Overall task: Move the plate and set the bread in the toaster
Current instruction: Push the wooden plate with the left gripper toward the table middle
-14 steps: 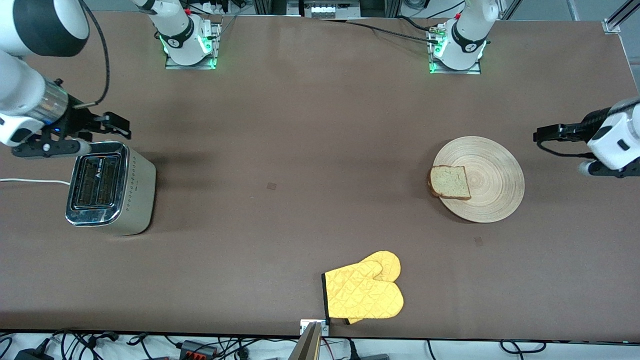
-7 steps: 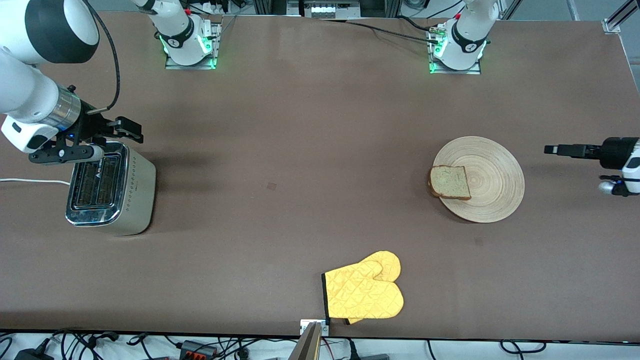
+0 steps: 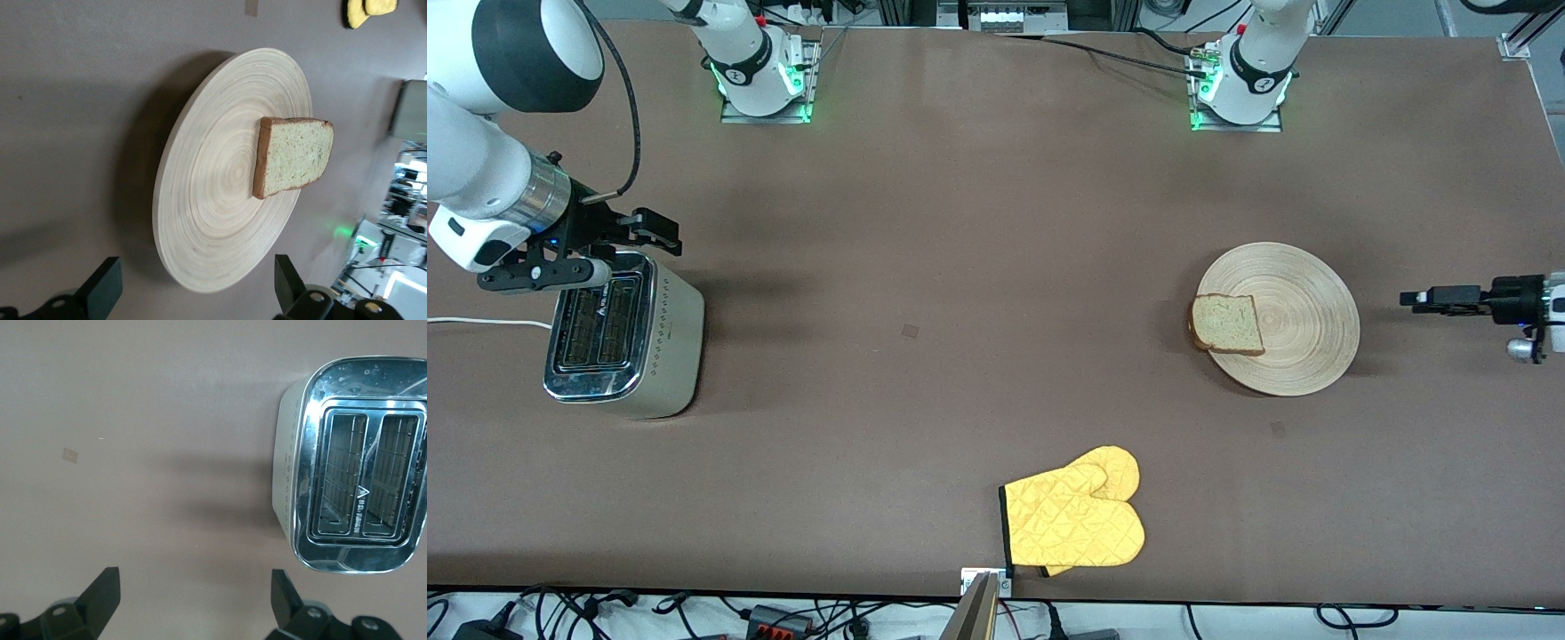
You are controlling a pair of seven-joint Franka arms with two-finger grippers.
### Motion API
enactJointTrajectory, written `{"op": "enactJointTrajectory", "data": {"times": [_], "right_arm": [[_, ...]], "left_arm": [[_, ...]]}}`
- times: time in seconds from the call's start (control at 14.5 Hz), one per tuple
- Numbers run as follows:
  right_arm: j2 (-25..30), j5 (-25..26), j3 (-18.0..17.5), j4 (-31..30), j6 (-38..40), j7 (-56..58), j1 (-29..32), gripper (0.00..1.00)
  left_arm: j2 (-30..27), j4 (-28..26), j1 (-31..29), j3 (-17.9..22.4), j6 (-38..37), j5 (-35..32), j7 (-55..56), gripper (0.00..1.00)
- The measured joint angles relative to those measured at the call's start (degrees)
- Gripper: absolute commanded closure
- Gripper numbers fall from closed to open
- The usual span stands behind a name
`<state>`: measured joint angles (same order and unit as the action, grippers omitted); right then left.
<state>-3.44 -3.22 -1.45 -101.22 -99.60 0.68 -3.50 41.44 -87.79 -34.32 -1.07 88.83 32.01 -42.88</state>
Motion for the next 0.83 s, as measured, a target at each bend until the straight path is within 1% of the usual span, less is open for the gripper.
{"op": "enactJointTrajectory", "data": {"times": [0.07, 0.21, 0.28, 0.34, 0.41, 0.62, 0.69, 0.76, 0.83], "right_arm": [[0.0, 0.0, 0.0, 0.0, -0.03, 0.0, 0.0, 0.0], [0.0, 0.0, 0.0, 0.0, -0.04, 0.0, 0.0, 0.0], [-0.01, 0.0, 0.02, 0.0, -0.04, 0.0, 0.02, 0.0], [-0.01, 0.0, 0.09, 0.0, -0.04, 0.0, 0.06, 0.0], [-0.01, 0.0, 0.2, 0.0, -0.04, 0.0, 0.13, 0.0], [-0.01, 0.0, 0.42, 0.0, -0.04, 0.0, 0.2, 0.0], [-0.02, 0.0, 0.43, -0.01, -0.04, 0.0, 0.2, 0.0], [-0.02, 0.0, 0.43, -0.01, -0.04, 0.0, 0.2, 0.0], [-0.02, 0.0, 0.43, -0.01, -0.04, 0.0, 0.2, 0.0]], "left_arm": [[2.0, 0.0, -0.27, -0.04, 1.34, 1.66, -1.19, 0.0], [4.77, 0.02, -0.27, -0.56, 3.93, 2.94, -2.43, 0.01], [5.68, -0.02, -0.19, -0.84, 4.29, 3.23, -2.97, 0.03], [6.51, -0.15, -0.07, -0.99, 4.34, 4.03, -3.52, 0.13], [7.32, -0.51, 0.01, -1.08, 4.36, 4.81, -3.82, 0.3], [8.22, -1.08, -0.05, -1.17, 4.31, 5.43, -6.42, 0.66], [8.24, -1.42, 0.08, -1.22, 4.31, 5.43, -7.61, 0.86], [8.25, -1.79, 0.28, -1.31, 4.3, 5.43, -8.36, 0.95], [8.25, -2.04, 0.47, -1.38, 4.25, 5.43, -8.62, 0.96]]}}
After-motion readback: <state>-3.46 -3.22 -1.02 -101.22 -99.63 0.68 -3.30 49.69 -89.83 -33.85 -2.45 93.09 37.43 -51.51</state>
